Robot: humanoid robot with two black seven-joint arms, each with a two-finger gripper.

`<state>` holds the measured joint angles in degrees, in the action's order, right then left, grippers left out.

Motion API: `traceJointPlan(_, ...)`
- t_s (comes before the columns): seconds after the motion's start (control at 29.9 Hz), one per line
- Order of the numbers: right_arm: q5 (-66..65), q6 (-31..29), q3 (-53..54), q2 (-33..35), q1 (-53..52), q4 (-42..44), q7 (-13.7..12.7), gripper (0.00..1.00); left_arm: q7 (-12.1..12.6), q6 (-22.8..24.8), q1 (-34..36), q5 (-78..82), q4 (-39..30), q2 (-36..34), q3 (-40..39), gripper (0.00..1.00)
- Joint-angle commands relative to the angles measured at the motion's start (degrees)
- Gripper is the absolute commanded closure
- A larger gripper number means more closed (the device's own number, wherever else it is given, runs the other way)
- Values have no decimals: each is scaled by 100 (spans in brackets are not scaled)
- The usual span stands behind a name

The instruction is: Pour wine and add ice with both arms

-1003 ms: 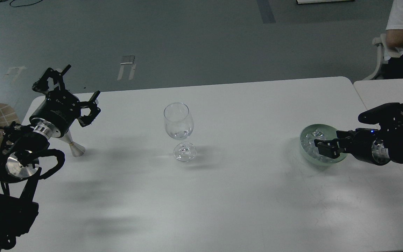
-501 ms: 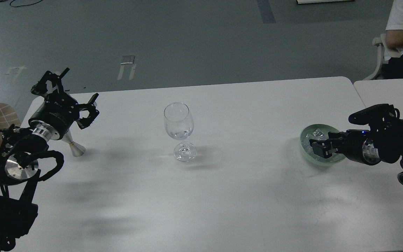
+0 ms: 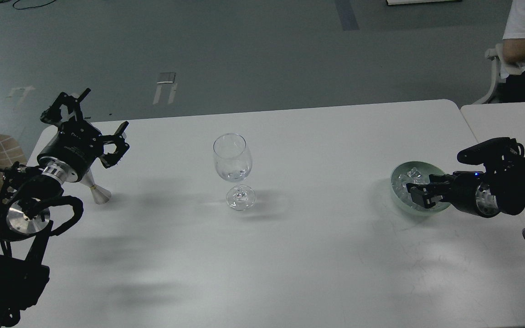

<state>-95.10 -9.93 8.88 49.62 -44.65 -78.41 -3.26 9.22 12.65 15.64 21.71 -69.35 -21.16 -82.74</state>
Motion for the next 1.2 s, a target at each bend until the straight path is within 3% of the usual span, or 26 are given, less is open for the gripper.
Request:
traceJointPlan(0.0,0,0,-9,30,0,-60,9,40,9,0,0,0,0,-11,-14,2)
traceJointPlan(0.43,-9,-35,-35,215,123,-262,-140,43,9,-8,-9,0,-9,-11,-5,2)
traceJointPlan(1.17,0,-61,9,189,53,-262,-140,42,9,-8,0,0,-9,-11,4,2)
